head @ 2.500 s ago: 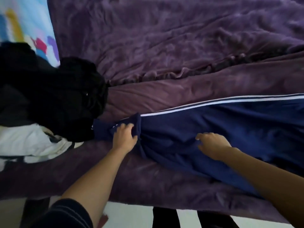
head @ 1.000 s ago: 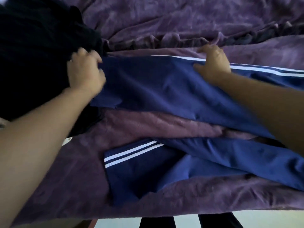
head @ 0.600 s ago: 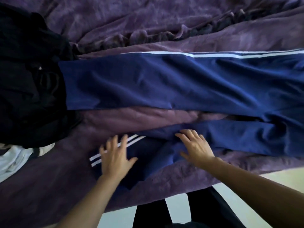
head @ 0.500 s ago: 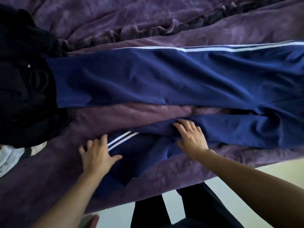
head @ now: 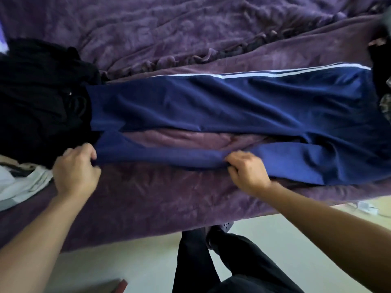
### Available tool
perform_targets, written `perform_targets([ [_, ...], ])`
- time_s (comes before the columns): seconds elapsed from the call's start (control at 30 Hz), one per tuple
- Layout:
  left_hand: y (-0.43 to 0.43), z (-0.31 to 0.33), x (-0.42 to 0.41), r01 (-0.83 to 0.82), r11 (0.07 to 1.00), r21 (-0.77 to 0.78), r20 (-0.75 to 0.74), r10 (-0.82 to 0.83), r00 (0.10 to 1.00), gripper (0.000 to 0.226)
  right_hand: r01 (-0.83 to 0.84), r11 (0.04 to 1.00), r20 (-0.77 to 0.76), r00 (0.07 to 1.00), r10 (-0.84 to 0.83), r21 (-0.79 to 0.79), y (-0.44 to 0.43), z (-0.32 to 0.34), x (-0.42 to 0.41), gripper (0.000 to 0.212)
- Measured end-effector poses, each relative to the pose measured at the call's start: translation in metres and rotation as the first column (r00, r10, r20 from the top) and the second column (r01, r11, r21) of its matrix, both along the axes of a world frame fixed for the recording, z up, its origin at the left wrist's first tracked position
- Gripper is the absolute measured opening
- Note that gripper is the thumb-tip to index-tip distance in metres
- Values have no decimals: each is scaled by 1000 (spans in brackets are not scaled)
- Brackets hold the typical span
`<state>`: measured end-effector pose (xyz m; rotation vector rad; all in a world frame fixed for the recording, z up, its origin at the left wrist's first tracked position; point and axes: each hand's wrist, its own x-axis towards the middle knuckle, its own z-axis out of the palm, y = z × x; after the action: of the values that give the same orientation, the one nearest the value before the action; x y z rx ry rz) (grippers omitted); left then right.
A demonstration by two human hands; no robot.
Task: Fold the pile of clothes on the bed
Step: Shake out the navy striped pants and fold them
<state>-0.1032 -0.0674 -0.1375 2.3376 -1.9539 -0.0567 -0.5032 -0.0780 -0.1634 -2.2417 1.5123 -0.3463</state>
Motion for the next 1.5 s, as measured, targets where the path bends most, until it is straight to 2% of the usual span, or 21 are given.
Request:
perform_targets([
  [0.07, 30, -3, -7, -35, 989, 145, 77, 23, 997, 35, -96, 977, -64, 992, 110, 189, 31, -8, 1, 23],
  [0.13, 60, -15, -12, -106, 903, 417, 205, 21, 979, 25, -130, 887, -201, 950, 239, 442, 58, -24, 4, 35],
  [0.2, 82, -26, -19, -185, 691, 699, 268, -12, 963, 21, -126, 788, -255, 905, 339, 603, 75, -39, 6, 34],
  [0.27, 88, -34, -25, -216, 519, 827, 213, 65, 975, 25, -128, 791, -242, 912, 331, 599, 77, -47, 8, 28],
  [0.3, 88, -38, -27, -205, 532, 821, 164, 124, 979, 24, -119, 833, -210, 940, 270, 540, 74, -51, 7, 27],
  [0.33, 84, -43, -30, -190, 621, 761, 113, 162, 980, 20, -95, 883, -176, 965, 195, 460, 66, -54, 7, 25],
  [0.4, 68, -53, -34, -152, 854, 497, 43, 151, 988, 11, 20, 966, -106, 994, 8, 257, 42, -62, 6, 18],
  [0.47, 45, -66, -41, -60, 950, 305, 20, 56, 998, 22, 152, 974, -121, 984, -132, 167, 8, -72, 4, 16],
  [0.53, 20, -81, -50, 62, 923, 381, -8, -63, 998, 41, 173, 928, -271, 959, -83, 331, -21, -81, 1, 36],
  [0.6, 3, -96, -60, 89, 806, 586, 22, -125, 992, 48, 149, 854, -392, 918, 68, 499, -31, -86, 3, 47],
  [0.67, 0, -103, -65, 64, 737, 672, 56, -138, 989, 29, 98, 851, -443, 881, 166, 515, -25, -87, 10, 30],
  [0.7, 2, -104, -62, 36, 777, 628, 63, -97, 993, 15, 71, 862, -437, 881, 182, 502, -19, -86, 14, 21],
  [0.73, 3, -101, -56, -6, 827, 562, 63, -36, 997, 4, 59, 878, -414, 896, 164, 475, -15, -84, 19, 17],
  [0.83, 5, -87, -33, -170, 903, 394, 86, 147, 985, 5, 154, 935, -262, 963, -69, 319, -23, -68, 33, 18],
  [0.9, 1, -78, -23, -253, 886, 387, 136, 217, 967, 10, 235, 946, -116, 970, -213, 224, -34, -55, 46, 16],
  [1.0, -7, -68, -29, -279, 860, 428, 218, 202, 955, 34, 228, 960, 27, 971, -236, 161, -37, -44, 54, 12],
  [1.07, -15, -63, -53, -206, 893, 399, 189, 140, 972, 43, 221, 952, 5, 974, -227, 210, -27, -45, 34, 13],
  [1.17, -20, -56, -124, 67, 928, 368, 43, -89, 995, 35, 288, 928, -141, 955, -260, 235, -7, -50, -40, 22],
  [1.33, 9, -68, -291, 483, 774, 410, -229, -425, 876, 23, 495, 860, -416, 813, -408, 124, 26, -53, -215, 39],
  [1.43, 26, -92, -378, 577, 693, 431, -285, -502, 816, 30, 481, 867, -642, 708, -295, 132, 34, -57, -313, 62],
  [1.5, 30, -112, -420, 566, 680, 466, -235, -522, 820, 52, 449, 875, -768, 621, -158, 183, 34, -66, -363, 71],
])
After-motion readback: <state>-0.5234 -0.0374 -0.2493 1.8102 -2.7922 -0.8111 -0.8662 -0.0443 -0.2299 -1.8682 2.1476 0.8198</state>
